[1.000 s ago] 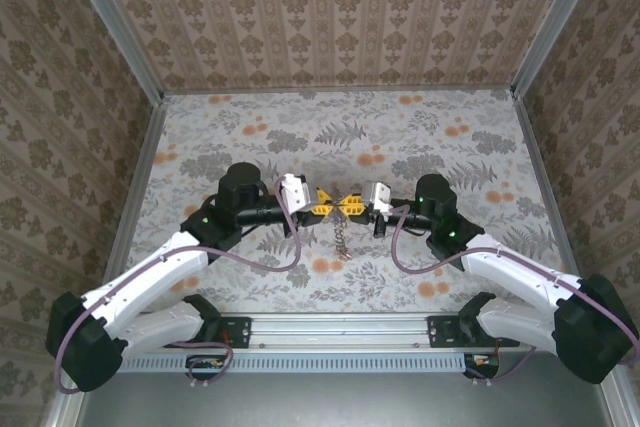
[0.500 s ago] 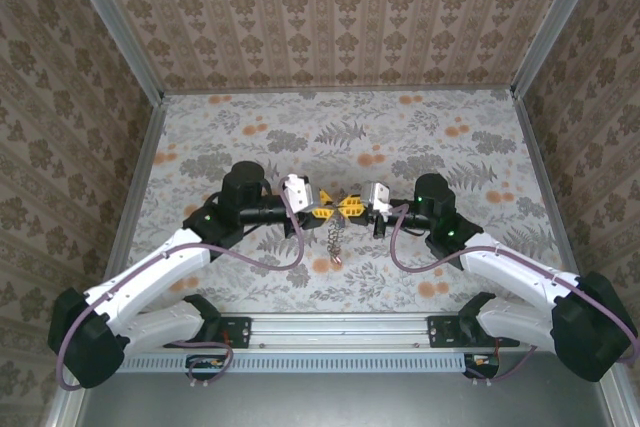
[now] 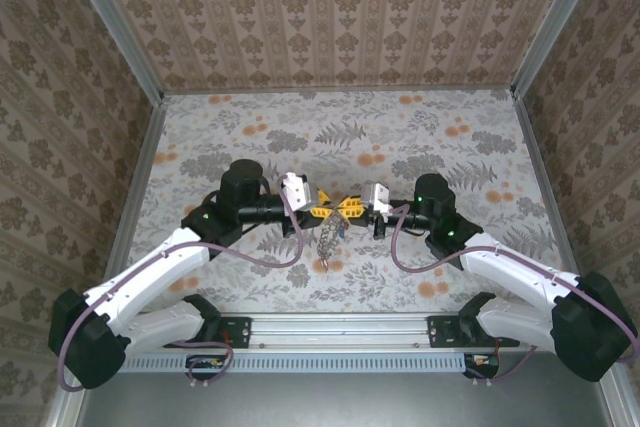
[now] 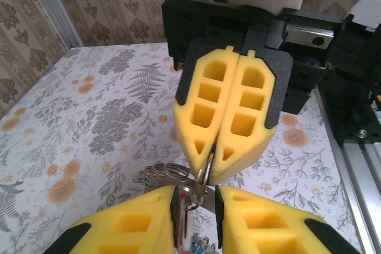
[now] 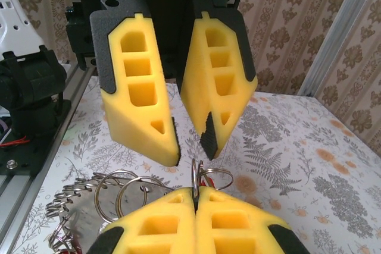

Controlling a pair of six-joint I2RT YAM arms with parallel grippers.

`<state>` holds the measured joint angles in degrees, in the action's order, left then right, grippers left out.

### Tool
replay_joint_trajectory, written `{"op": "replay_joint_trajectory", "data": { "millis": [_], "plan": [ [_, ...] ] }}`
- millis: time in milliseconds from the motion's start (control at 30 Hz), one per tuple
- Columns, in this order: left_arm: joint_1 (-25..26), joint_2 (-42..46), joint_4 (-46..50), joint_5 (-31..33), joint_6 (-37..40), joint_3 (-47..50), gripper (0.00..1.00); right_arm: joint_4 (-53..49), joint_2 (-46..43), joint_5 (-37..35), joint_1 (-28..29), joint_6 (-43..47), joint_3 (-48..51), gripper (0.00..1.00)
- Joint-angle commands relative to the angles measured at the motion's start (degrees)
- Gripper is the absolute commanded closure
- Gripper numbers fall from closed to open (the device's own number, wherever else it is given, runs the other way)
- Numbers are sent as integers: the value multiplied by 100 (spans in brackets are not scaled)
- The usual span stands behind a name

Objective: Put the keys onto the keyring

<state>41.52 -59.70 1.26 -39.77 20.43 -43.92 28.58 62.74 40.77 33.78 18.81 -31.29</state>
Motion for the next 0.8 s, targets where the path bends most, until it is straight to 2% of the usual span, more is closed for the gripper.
{"op": "replay_joint_trajectory", "data": {
  "millis": [0, 167, 267, 500, 600, 633, 700, 767],
  "plan": [
    [-36, -89, 63, -369, 84, -174, 76, 429, -30, 175, 15, -129, -224, 100],
    [-30, -208, 107, -540, 137, -231, 80, 494, -21, 210, 15, -156, -238, 100],
    [-30, -244, 141, -598, 179, -264, 85, 543, -8, 247, 15, -176, -240, 100],
    [-36, -270, 171, -567, 189, -250, 87, 588, 1, 396, 23, -175, -251, 100],
    [-37, -277, 153, -688, 219, -248, 100, 596, 10, 387, 32, -174, -237, 100],
    [-41, -257, 163, -714, 240, -253, 100, 576, 11, 362, 32, -163, -238, 100],
    [-51, -222, 237, -648, 264, -281, 100, 206, -52, 267, 32, 24, -307, 100],
    [-50, -191, 561, -473, 341, -425, 100, -543, -191, 77, 32, 418, -474, 90]
  ]
}}
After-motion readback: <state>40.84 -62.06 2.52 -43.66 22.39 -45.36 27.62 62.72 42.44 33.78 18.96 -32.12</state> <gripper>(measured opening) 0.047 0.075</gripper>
